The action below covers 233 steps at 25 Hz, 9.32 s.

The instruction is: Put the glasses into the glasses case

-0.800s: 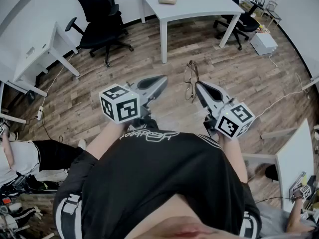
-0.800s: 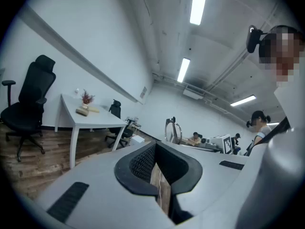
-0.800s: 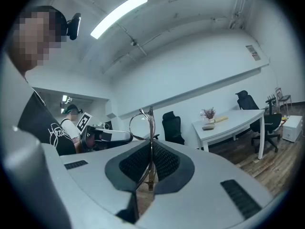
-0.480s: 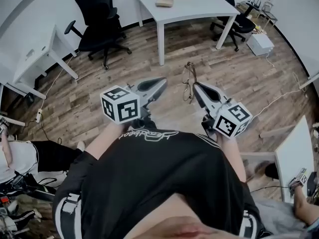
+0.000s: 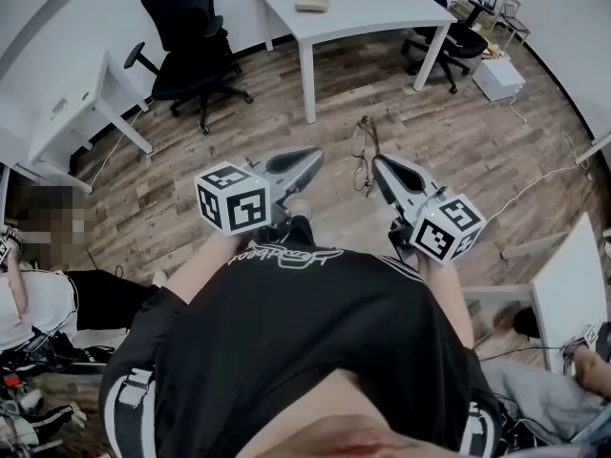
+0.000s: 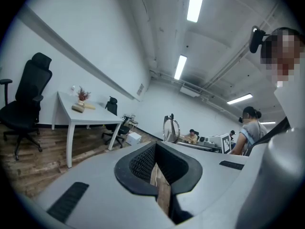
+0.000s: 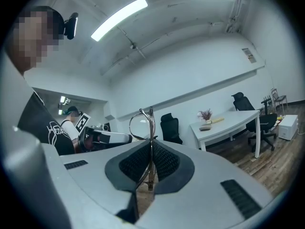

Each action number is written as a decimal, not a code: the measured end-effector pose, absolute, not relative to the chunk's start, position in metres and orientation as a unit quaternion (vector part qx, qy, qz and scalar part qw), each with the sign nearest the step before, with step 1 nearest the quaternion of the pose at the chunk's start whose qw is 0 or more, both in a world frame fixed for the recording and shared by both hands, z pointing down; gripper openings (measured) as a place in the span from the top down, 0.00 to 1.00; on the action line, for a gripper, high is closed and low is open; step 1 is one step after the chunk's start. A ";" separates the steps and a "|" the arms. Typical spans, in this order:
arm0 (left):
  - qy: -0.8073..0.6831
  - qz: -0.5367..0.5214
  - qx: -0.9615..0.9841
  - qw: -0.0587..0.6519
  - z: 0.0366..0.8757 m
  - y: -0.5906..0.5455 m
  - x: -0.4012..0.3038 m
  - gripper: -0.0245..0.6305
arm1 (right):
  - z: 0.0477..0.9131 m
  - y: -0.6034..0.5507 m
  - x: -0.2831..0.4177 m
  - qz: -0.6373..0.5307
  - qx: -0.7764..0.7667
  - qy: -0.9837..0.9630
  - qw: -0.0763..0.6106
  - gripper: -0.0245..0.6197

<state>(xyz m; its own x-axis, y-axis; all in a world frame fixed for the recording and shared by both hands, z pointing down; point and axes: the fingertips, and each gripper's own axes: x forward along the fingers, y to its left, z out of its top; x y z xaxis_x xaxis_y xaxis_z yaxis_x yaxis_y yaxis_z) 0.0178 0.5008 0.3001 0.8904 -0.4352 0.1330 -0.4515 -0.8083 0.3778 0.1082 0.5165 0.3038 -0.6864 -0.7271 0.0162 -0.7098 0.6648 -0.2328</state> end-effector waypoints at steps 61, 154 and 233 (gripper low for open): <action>-0.246 -0.008 0.927 0.283 0.328 -0.073 -0.051 0.95 | 0.319 -0.049 0.063 -0.154 -0.411 0.899 0.003 0.93; -0.431 0.009 0.801 0.416 0.471 -0.479 -0.044 0.95 | 0.502 -0.572 0.046 -0.132 -0.142 0.926 -0.325 0.93; -0.441 -0.017 0.834 0.330 0.377 -0.284 -0.107 0.95 | 0.363 -0.395 0.024 -0.050 -0.334 0.922 -0.187 0.94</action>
